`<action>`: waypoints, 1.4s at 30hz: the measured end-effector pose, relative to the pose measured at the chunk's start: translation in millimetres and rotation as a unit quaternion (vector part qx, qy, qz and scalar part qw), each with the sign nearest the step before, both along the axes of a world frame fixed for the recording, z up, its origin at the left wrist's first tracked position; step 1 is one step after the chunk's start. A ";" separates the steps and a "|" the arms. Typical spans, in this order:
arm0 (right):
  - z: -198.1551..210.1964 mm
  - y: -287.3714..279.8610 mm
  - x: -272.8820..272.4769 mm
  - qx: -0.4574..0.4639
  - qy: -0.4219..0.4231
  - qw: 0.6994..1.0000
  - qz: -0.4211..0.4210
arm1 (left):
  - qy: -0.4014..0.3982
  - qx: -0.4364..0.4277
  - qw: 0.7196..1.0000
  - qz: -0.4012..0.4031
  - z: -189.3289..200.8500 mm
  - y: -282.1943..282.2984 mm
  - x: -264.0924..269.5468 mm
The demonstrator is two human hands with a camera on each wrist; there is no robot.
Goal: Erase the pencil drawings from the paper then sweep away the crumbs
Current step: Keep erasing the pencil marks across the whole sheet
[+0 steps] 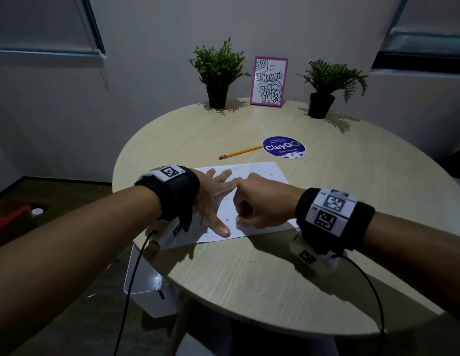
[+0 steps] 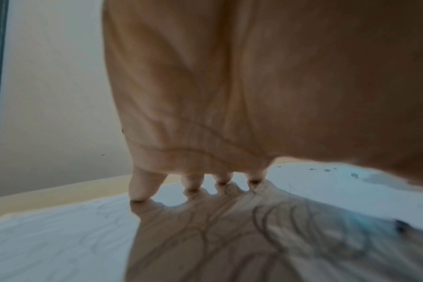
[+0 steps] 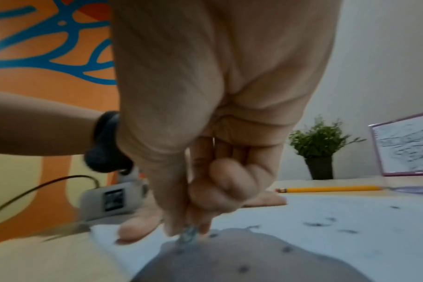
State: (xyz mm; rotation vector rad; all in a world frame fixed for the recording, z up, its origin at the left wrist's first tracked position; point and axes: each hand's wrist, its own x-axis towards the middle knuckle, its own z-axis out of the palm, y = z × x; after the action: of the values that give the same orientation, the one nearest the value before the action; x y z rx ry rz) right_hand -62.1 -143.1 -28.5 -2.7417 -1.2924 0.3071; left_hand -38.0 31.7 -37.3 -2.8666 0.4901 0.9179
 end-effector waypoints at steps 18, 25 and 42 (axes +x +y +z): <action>6.9 -37.6 49.1 -0.066 0.028 0.994 -0.080 | -0.107 -0.133 0.985 -0.008 13.0 6.5 -0.1; 15.8 -56.3 72.9 -0.021 0.007 0.988 -0.152 | -0.055 -0.123 0.990 -0.032 -9.8 -10.3 12.4; 3.1 -58.8 53.0 0.024 0.030 0.998 -0.058 | -0.097 -0.088 0.986 -0.101 12.6 13.7 1.6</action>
State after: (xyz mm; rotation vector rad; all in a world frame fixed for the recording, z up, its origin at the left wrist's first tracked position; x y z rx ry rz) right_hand -9.1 -201.9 -25.4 -2.7318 -1.1056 0.3411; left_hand -36.5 45.4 -24.7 -2.9463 0.8616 0.5836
